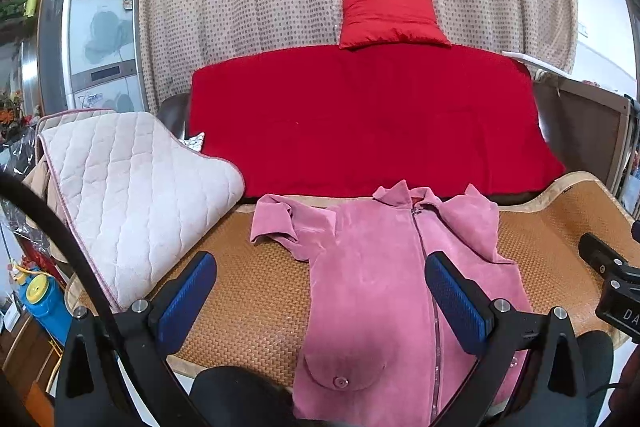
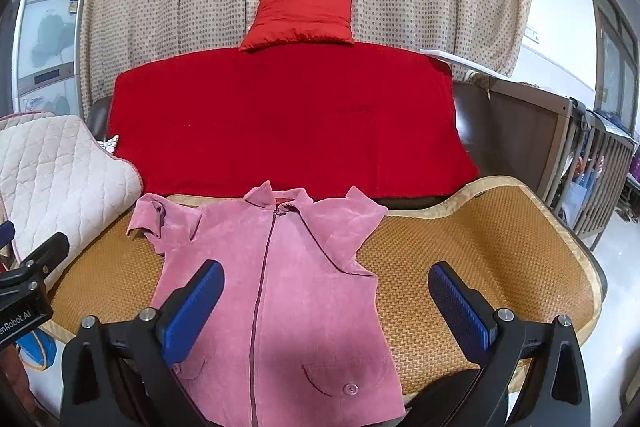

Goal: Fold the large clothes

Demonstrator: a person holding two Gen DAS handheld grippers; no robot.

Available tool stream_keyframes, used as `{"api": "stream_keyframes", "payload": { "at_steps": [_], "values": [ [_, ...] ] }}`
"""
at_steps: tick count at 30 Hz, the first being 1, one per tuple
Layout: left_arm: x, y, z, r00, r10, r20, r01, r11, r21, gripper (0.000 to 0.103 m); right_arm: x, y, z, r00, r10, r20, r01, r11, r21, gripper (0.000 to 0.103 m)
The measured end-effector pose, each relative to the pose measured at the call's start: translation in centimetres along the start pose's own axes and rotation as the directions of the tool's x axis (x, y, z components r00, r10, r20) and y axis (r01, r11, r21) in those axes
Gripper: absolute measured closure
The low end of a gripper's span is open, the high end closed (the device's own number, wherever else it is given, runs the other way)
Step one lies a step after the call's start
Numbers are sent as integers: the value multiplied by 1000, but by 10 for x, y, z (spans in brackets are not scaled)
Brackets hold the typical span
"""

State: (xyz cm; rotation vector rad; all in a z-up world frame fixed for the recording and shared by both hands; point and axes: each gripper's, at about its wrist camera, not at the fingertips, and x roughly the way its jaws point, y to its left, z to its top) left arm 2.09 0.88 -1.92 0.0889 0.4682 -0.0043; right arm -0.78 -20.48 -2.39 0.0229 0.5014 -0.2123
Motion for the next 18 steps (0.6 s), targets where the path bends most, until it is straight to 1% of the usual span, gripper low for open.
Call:
{"api": "stream_keyframes", "payload": {
  "at_steps": [18],
  "values": [
    [19, -3, 8, 1000, 22, -5, -22, 999, 27, 0, 28, 14, 9, 1000, 26, -12, -26, 1000, -18, 0]
  ]
}}
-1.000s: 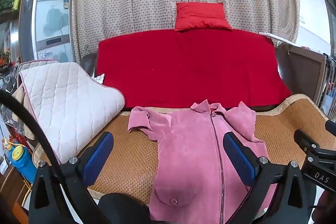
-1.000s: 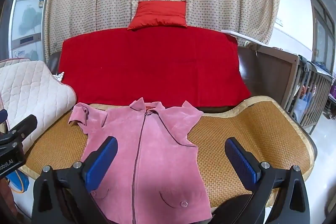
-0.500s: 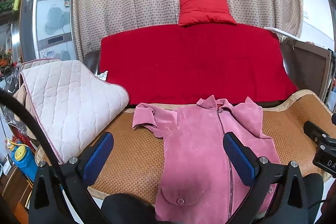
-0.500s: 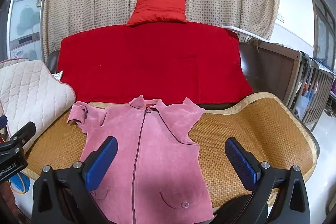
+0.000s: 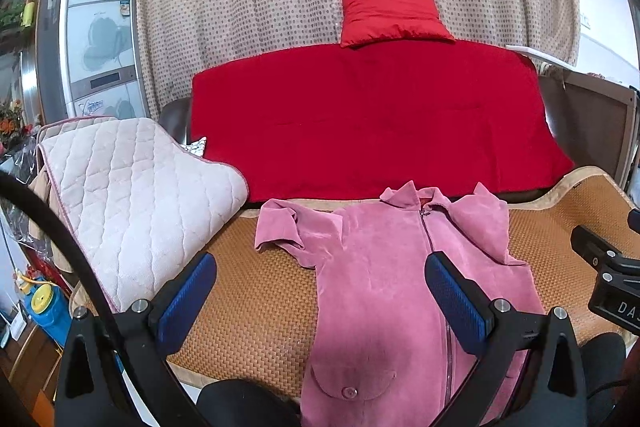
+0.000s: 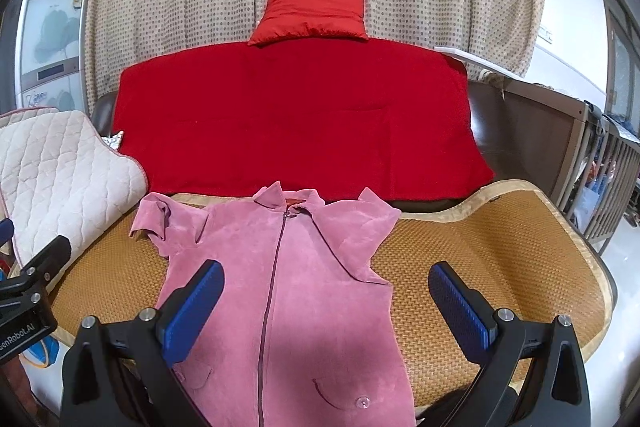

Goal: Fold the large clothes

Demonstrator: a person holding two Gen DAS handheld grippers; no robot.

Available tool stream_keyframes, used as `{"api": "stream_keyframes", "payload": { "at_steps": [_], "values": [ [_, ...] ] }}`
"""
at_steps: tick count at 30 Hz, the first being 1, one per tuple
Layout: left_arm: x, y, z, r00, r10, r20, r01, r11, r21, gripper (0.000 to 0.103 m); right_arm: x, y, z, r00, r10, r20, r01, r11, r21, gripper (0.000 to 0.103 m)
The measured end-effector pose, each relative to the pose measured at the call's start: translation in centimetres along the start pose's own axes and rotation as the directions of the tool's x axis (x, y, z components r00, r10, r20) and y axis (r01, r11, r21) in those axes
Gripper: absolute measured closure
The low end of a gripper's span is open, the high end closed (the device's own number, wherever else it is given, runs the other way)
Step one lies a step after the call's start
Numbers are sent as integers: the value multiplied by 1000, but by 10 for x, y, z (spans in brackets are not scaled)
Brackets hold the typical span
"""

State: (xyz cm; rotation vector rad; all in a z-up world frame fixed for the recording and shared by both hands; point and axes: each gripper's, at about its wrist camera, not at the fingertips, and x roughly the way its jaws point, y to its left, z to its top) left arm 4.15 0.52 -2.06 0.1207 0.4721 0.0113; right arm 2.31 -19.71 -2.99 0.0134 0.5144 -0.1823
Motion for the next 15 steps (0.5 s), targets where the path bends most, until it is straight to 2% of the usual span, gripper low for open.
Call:
{"api": "stream_keyframes", "payload": {
  "at_steps": [6, 11, 15],
  "values": [
    [16, -9, 2, 1000, 0, -24, 0, 1000, 17, 0, 16, -5, 1, 1000, 6, -20, -6, 1000, 6, 0],
    [39, -16, 3, 998, -29, -54, 31, 999, 29, 0, 33, -18, 1, 1000, 4, -26, -4, 1000, 16, 0],
    [82, -20, -7, 989, -39, -140, 44, 998, 33, 0, 63, -47, 0, 997, 49, -59, -45, 996, 72, 0]
  ]
}}
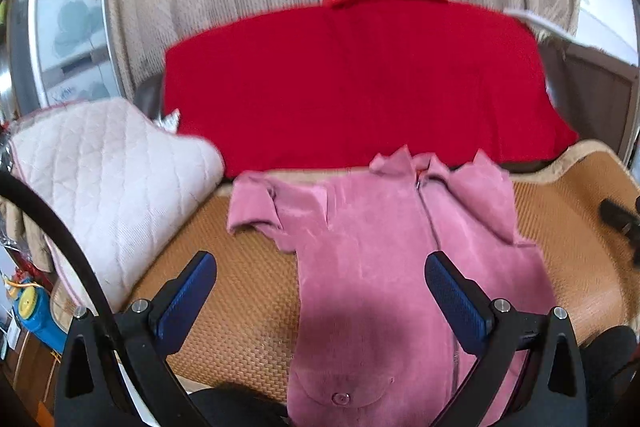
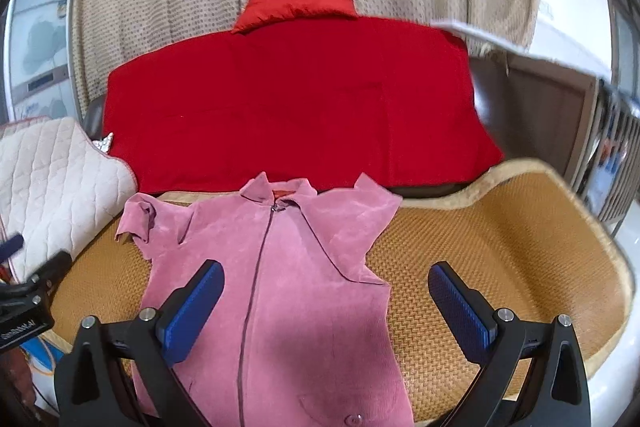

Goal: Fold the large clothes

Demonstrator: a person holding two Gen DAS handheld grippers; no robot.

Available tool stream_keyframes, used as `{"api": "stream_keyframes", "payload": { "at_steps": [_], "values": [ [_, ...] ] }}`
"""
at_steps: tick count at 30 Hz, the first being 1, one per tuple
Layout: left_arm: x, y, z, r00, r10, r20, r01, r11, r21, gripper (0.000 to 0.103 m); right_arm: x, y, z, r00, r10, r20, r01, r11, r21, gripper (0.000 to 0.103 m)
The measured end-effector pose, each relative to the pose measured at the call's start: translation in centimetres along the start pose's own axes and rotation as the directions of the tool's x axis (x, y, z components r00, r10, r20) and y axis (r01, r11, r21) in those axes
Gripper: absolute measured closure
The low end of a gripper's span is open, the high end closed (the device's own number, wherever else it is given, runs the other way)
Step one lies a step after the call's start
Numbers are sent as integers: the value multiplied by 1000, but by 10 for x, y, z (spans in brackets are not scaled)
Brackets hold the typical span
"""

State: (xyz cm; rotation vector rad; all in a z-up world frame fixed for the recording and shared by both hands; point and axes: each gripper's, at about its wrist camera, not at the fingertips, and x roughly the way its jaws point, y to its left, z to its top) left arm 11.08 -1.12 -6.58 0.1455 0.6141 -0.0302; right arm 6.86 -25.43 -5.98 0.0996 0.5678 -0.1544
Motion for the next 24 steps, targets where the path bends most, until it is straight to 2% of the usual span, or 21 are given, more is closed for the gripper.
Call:
{"api": "stream_keyframes", "payload": {
  "at_steps": [5, 12, 17, 20, 24],
  "values": [
    [73, -7, -7, 992, 19, -121, -16, 999, 27, 0, 68, -47, 9, 989, 111, -101, -99, 989, 111, 0],
    [171, -23, -23, 961, -7, -275, 9, 1000, 9, 0, 200, -106, 23, 952, 233, -198, -161, 933, 322, 0],
    [218, -30, -29, 943, -10, -333, 5, 1000, -16, 0, 286, -137, 24, 914, 340, -223, -189, 840, 508, 0],
    [237, -35, -37, 933, 28, -358, -22, 1000, 21, 0, 322, -151, 21, 900, 372, -227, -174, 785, 595, 2],
    [243, -49, -41, 928, 30, -372, -8, 998, 60, 0, 360, -160, 15, 883, 397, -250, -136, 726, 674, 11]
  ]
}}
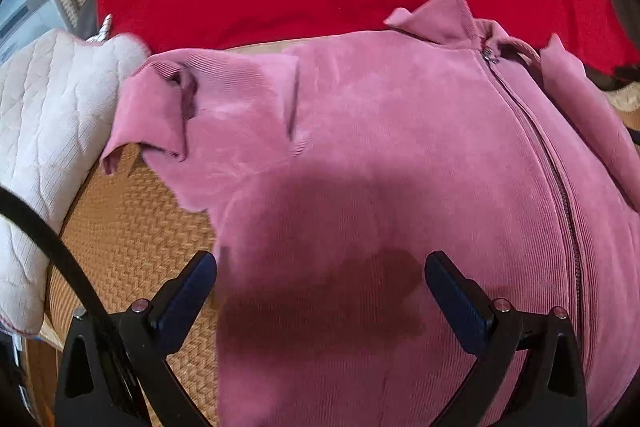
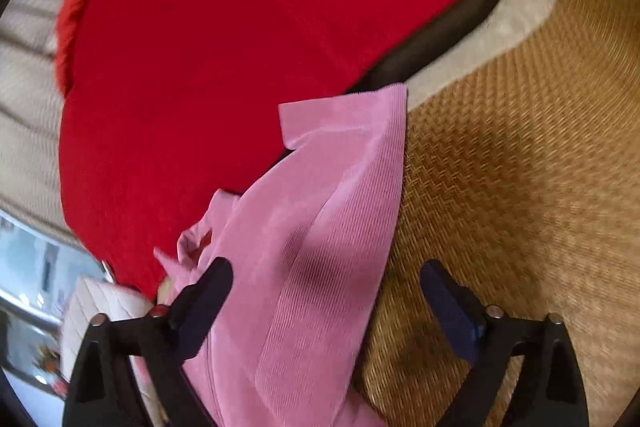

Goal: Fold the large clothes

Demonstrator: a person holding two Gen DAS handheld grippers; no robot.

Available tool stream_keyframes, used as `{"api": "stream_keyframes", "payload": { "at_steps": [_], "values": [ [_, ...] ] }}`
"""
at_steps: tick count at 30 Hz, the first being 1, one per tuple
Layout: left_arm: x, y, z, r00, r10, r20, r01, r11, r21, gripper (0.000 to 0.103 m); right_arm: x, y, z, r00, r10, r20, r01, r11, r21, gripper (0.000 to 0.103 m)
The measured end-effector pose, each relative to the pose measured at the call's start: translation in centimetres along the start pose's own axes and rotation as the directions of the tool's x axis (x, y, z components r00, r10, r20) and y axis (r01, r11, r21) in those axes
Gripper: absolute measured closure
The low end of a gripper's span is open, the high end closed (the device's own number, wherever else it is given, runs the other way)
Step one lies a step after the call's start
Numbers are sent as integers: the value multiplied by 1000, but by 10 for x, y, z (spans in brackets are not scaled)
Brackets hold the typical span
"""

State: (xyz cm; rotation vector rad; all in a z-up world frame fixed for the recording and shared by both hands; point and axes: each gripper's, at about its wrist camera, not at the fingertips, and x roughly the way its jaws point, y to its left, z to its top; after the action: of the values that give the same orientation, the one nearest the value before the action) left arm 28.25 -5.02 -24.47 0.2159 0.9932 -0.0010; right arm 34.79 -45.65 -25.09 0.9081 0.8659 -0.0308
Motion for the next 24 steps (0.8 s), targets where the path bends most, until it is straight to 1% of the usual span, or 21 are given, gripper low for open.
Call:
{"api": "stream_keyframes", "payload": {
  "at_steps": [2, 4, 5, 7, 8, 9, 10, 12, 13, 15, 17, 18, 19, 20, 22, 24],
  "values": [
    [2, -7, -1, 1000, 9, 0, -9, 1000, 24, 0, 14, -3, 6, 1000, 3, -21, -2, 999, 39, 15],
    [0, -10, -3, 1000, 16, 20, -16, 999, 34, 0, 25, -2, 12, 999, 36, -24, -35, 998, 55, 23],
    [0, -11, -4, 1000, 14, 21, -15, 999, 37, 0, 28, -1, 14, 999, 39, -29, -38, 998, 56, 25],
    [0, -12, -8, 1000, -1, 28, 0, 1000, 24, 0, 42, -1, 21, 998, 59, -31, -56, 996, 68, 37],
    [1, -10, -9, 1000, -11, 30, 10, 1000, 9, 0, 47, 0, 21, 996, 78, -35, -75, 994, 73, 40],
    [2, -6, -10, 999, -26, 27, 27, 1000, -9, 0, 50, 0, 21, 995, 95, -35, -92, 992, 81, 50],
    [3, -3, -12, 999, -49, 19, 50, 998, -27, 0, 51, -1, 18, 993, 109, -32, -106, 991, 87, 64],
    [6, 5, -14, 996, -92, -7, 91, 994, -67, 0, 53, 0, 15, 988, 154, -22, -151, 983, 100, 67],
    [6, 9, -16, 993, -115, -21, 112, 988, -105, 0, 51, 2, 13, 986, 166, -7, -164, 982, 94, 71],
    [6, 12, -20, 990, -135, -32, 128, 979, -159, 0, 43, 14, 9, 979, 202, 21, -203, 978, 47, 73],
    [4, 11, -22, 991, -129, -27, 123, 980, -156, 0, 32, 32, 1, 966, 253, 44, -253, 967, -14, 74],
    [2, 10, -23, 991, -134, -28, 128, 979, -158, 0, 27, 43, -4, 956, 290, 42, -288, 956, -47, 74],
    [1, 13, -22, 987, -155, -39, 146, 975, -168, 0, 23, 58, -11, 944, 329, 26, -326, 941, -92, 74],
    [1, 16, -20, 984, -169, -53, 157, 971, -178, 0, 20, 69, -18, 938, 346, 7, -343, 931, -121, 74],
    [-4, 22, -18, 981, -180, -73, 164, 968, -191, 0, 25, 95, -39, 922, 382, -68, -388, 904, -178, 74],
    [-15, 24, -19, 986, -163, -43, 153, 971, -186, 0, 33, 111, -68, 906, 390, -164, -417, 890, -186, 74]
  ]
}}
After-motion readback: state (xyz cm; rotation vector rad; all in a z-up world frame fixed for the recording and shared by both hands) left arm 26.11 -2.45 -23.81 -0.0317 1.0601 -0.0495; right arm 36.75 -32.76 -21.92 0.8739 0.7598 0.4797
